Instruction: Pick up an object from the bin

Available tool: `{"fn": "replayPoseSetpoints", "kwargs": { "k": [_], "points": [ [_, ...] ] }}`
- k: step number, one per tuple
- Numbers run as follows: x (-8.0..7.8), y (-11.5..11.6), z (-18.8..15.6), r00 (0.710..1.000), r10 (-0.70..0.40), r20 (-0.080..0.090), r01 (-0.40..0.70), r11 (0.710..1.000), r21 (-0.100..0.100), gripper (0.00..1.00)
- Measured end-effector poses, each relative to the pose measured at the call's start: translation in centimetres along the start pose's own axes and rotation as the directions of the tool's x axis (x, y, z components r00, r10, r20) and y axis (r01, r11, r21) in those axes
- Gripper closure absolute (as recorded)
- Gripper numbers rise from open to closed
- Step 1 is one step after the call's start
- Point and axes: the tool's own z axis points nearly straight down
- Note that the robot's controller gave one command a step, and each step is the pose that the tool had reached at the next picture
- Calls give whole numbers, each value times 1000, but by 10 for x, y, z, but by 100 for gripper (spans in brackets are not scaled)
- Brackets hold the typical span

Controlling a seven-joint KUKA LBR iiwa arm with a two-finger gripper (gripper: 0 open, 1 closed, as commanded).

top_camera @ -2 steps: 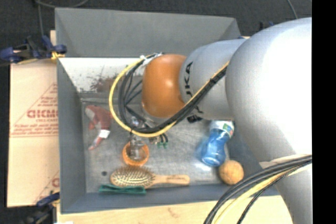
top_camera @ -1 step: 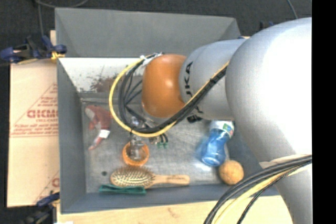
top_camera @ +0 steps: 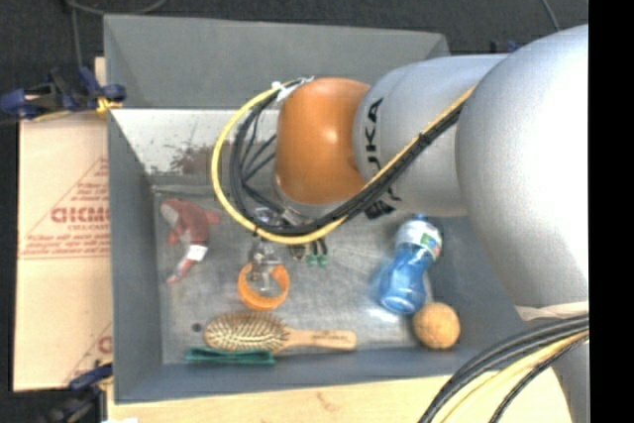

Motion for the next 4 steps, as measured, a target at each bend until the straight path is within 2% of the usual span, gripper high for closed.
{"fn": "replayPoseSetpoints", "kwargs": {
  "k": [1, 2, 3, 4],
  "points": [
    [-3, 5, -37, 1000, 1, 11, -1, 1000, -2, 100],
    [9, -15, -114, 1000, -21, 6, 21, 1000, 1, 0],
    [9, -15, -113, 1000, -22, 5, 22, 1000, 1, 0],
    [26, 1, -62, 999, -39, 11, 39, 999, 1, 0]
  ]
}}
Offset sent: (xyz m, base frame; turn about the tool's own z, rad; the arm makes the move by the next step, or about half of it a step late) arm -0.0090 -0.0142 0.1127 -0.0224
